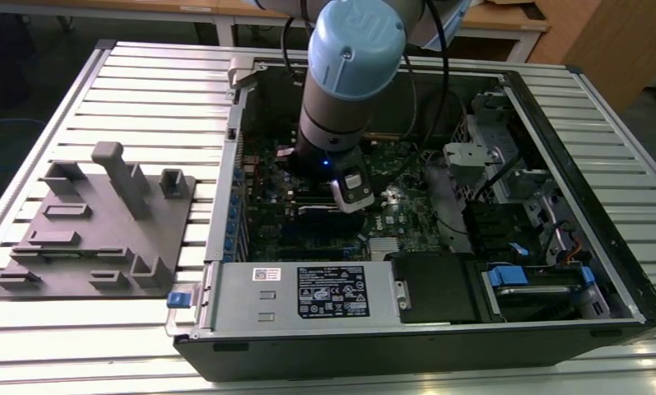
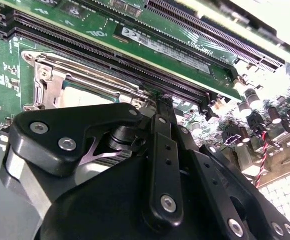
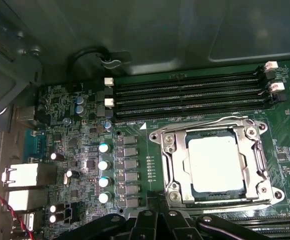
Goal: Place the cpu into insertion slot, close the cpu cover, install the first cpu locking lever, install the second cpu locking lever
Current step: 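Install the second cpu locking lever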
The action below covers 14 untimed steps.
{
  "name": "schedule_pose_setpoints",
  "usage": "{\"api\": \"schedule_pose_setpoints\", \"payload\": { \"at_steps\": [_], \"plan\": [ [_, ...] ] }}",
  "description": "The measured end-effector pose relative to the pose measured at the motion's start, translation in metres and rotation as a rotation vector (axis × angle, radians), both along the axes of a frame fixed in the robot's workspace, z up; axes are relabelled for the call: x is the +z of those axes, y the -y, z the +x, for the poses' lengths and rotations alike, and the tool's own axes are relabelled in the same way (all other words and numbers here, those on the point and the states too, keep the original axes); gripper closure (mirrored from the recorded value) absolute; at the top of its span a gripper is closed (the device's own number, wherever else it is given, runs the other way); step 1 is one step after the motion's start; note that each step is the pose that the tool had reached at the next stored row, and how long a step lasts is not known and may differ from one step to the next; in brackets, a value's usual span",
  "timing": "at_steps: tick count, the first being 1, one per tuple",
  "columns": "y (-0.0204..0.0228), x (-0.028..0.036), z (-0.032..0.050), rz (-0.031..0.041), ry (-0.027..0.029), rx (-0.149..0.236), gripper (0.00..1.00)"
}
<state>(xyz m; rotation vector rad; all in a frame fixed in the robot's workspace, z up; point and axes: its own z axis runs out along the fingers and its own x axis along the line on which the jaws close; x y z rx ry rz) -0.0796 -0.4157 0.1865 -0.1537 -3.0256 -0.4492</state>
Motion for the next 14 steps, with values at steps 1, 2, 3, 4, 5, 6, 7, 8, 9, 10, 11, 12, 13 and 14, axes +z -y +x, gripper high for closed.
{"api": "schedule_pose_setpoints", "payload": {
  "at_steps": [1, 2, 3, 4, 5, 6, 7, 8, 9, 10, 11, 12, 13, 14],
  "plan": [
    [0.0000, -0.0003, 0.0000, 0.0000, -0.0001, 0.000, 0.89],
    [-0.0001, -0.0005, -0.0001, 0.0000, -0.0001, 0.000, 0.89],
    [-0.0001, -0.0006, -0.0001, 0.0001, 0.0000, 0.000, 0.89],
    [0.0001, -0.0007, -0.0001, 0.0003, 0.0002, 0.000, 0.89],
    [0.0004, -0.0008, -0.0001, 0.0006, 0.0002, 0.000, 0.89],
    [0.0008, -0.0009, -0.0001, 0.0009, 0.0003, 0.000, 0.89],
    [0.0014, -0.0009, 0.0000, 0.0012, 0.0004, 0.000, 0.89],
    [0.0019, -0.0005, 0.0000, 0.0019, 0.0006, 0.000, 0.89],
    [0.0022, 0.0005, 0.0000, 0.0035, 0.0008, 0.000, 0.89],
    [0.0024, 0.0019, 0.0000, 0.0058, 0.0007, 0.000, 0.89],
    [0.0025, 0.0032, -0.0001, 0.0076, 0.0003, 0.000, 0.89],
    [0.0024, 0.0031, -0.0001, 0.0094, 0.0005, 0.000, 0.89],
    [0.0025, 0.0032, -0.0001, 0.0094, 0.0004, 0.000, 0.89],
    [0.0027, 0.0032, -0.0001, 0.0093, 0.0003, 0.000, 0.89]
  ]
}}
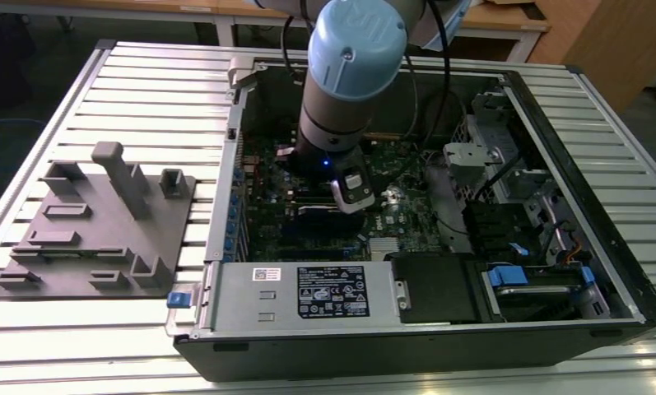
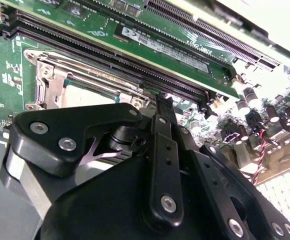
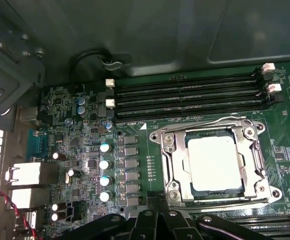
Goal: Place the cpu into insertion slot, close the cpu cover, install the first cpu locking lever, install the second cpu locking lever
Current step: 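Install the second cpu locking lever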
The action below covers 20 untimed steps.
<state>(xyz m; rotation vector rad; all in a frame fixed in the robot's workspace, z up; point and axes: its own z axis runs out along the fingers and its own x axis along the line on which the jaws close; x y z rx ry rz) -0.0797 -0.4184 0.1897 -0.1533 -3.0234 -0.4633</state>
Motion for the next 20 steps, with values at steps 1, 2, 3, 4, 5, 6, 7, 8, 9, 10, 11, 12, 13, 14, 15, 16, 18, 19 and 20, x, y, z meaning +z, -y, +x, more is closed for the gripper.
{"api": "schedule_pose_setpoints", "payload": {
  "at_steps": [1, 2, 3, 4, 5, 6, 7, 8, 9, 10, 11, 12, 13, 14, 15, 16, 18, 19, 20],
  "plan": [
    [0.0002, 0.0000, 0.0000, 0.0000, 0.0000, 0.000, 0.89],
    [0.0002, -0.0002, 0.0000, 0.0002, 0.0000, 0.000, 0.89],
    [0.0003, -0.0005, 0.0000, 0.0004, 0.0000, 0.000, 0.89],
    [0.0003, -0.0009, 0.0000, 0.0006, -0.0001, 0.000, 0.89],
    [0.0003, -0.0013, 0.0000, 0.0011, -0.0001, 0.000, 0.89],
    [0.0003, -0.0017, 0.0000, 0.0019, -0.0001, 0.000, 0.89],
    [0.0004, -0.0019, 0.0000, 0.0027, -0.0002, 0.000, 0.89],
    [0.0009, -0.0020, 0.0001, 0.0033, -0.0001, 0.000, 0.89],
    [0.0018, -0.0021, 0.0001, 0.0035, -0.0001, 0.000, 0.89],
    [0.0030, -0.0021, 0.0000, 0.0035, 0.0000, 0.001, 0.89],
    [0.0041, -0.0021, -0.0001, 0.0038, -0.0001, 0.001, 0.89],
    [0.0052, -0.0022, -0.0003, 0.0042, 0.0001, 0.001, 0.89],
    [0.0057, -0.0022, -0.0004, 0.0041, 0.0001, 0.001, 0.89],
    [0.0059, -0.0021, -0.0005, 0.0038, 0.0000, 0.001, 0.89],
    [0.0060, -0.0020, -0.0005, 0.0041, 0.0000, 0.001, 0.89],
    [0.0060, -0.0019, -0.0006, 0.0045, -0.0001, 0.001, 0.89],
    [0.0061, -0.0005, -0.0007, 0.0054, -0.0001, 0.002, 0.89],
    [0.0061, 0.0007, -0.0008, 0.0068, -0.0001, 0.002, 0.89],
    [0.0060, 0.0023, -0.0010, 0.0080, -0.0001, 0.002, 0.89]
  ]
}}
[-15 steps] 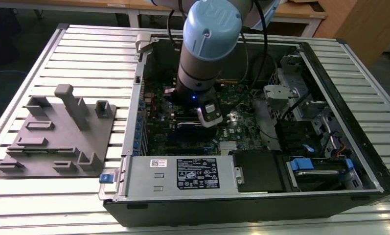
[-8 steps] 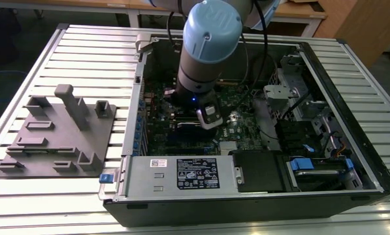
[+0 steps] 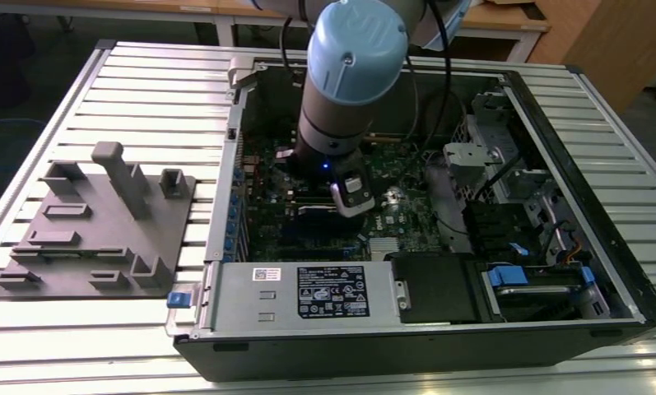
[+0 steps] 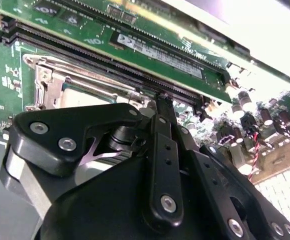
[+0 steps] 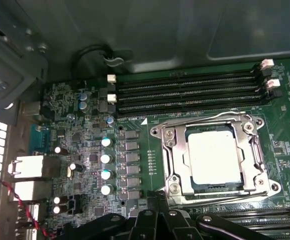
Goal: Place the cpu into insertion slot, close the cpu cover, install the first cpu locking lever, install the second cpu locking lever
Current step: 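Install the second cpu locking lever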
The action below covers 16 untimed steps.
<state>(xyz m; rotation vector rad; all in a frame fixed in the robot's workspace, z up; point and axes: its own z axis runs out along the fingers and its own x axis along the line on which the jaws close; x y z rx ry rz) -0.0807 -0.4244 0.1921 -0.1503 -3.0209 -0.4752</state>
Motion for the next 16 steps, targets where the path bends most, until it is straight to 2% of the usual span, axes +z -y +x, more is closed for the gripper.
{"api": "schedule_pose_setpoints", "payload": {
  "at_steps": [9, 16],
  "plan": [
    [0.0000, 0.0218, -0.0009, 0.0152, 0.0001, 0.000, 0.89],
    [0.0000, 0.0223, -0.0010, 0.0184, 0.0001, 0.000, 0.89]
  ]
}}
